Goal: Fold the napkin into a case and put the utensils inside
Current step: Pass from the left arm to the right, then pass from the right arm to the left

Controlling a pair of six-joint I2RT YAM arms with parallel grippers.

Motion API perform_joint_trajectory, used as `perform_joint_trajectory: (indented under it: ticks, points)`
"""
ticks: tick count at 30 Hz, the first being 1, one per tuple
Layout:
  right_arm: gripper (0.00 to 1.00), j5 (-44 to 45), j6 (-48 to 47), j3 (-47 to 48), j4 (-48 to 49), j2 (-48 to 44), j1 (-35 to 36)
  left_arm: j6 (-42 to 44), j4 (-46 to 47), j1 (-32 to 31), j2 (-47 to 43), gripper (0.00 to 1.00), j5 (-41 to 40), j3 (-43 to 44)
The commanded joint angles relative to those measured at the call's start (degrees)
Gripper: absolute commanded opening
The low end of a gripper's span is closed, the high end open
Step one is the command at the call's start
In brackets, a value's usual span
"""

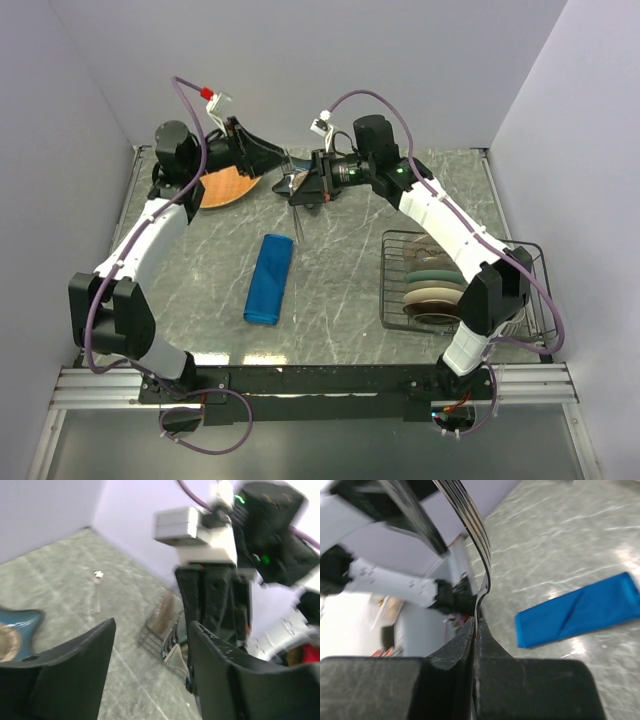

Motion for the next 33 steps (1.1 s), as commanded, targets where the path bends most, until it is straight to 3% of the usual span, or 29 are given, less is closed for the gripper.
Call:
perform_joint_trajectory:
  ticks: [1,4,10,13,18,25,33]
  points:
    - [0.00,10.4,3.8,-2.8,6.8,-3.6,0.1,9.5,-17.9,0.4,-2.6,0.78,-10.5,7.6]
    - [0.00,15.7,5.5,-4.3,9.9,-4.0,0.5,7.0,-17.9,-0.3,-3.1,0.99,-13.7,7.8]
    - [0.00,20.3,7.2,-4.3,13.1,-4.0,1.6,9.6,-25.0,-3.2,-4.5,0.99,-19.2,8.2]
    - [0.00,20.0,7.2,-4.6,13.9,-3.8,1.9,10.7,-29.5,-3.9,-4.2,0.90,-22.0,9.4]
    - [0.00,21.5,5.5,-4.9,13.6,-4.0,2.4,13.5,-36.2,-4.7,-2.9,0.82,-22.6,12.0]
    - [0.00,23.1,4.6,-4.6,13.5,-3.8,2.8,14.1,-38.0,-5.7,-3.3,0.53,-21.1,10.4]
    - [0.00,22.9,4.1,-4.2,13.4,-3.8,3.7,13.5,-37.6,-7.3,-2.3,0.47,-21.3,10.8]
